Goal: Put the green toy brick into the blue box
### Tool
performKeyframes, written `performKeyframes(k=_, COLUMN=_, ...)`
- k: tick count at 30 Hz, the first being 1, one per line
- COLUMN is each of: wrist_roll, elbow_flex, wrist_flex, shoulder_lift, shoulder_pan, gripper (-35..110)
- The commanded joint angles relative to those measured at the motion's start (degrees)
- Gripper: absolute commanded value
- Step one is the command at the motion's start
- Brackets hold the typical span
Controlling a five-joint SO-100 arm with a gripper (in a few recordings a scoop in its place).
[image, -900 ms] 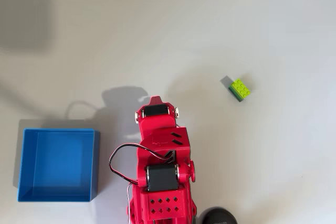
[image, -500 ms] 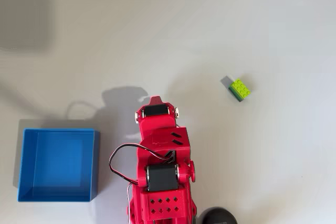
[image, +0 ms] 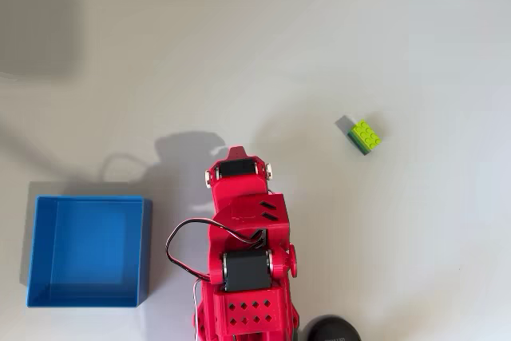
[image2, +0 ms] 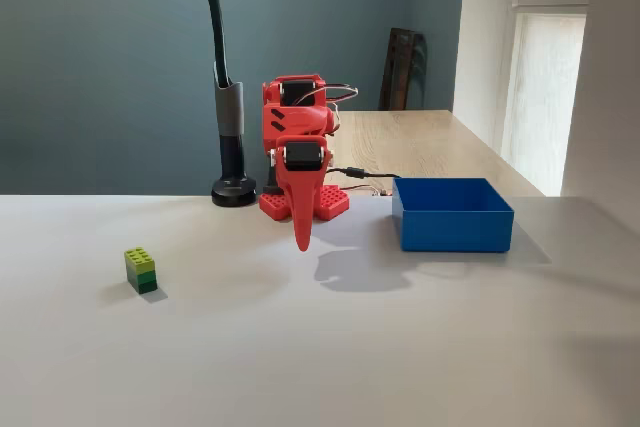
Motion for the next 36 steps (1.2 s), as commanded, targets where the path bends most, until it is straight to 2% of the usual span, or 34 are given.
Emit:
performKeyframes(k=1, wrist_roll=-1.4, elbow_flex=-0.4, wrist_flex=-3.1, shoulder_lift=0.2, shoulder_pan=0.6, gripper=0)
performKeyframes(k=12, wrist_roll=1.1, elbow_flex=-10.6, wrist_flex=-4.8, shoulder_lift=-2.6, shoulder_pan=6.2, gripper=0)
performKeyframes(k=25, wrist_roll=4.3, elbow_flex=-28.3, wrist_flex=-4.4, shoulder_lift=-31.6, shoulder_pan=16.2, gripper=0)
performKeyframes(k=36, wrist_roll=6.0, elbow_flex=-47.5, wrist_flex=12.9, shoulder_lift=-49.1, shoulder_pan=24.9, gripper=1)
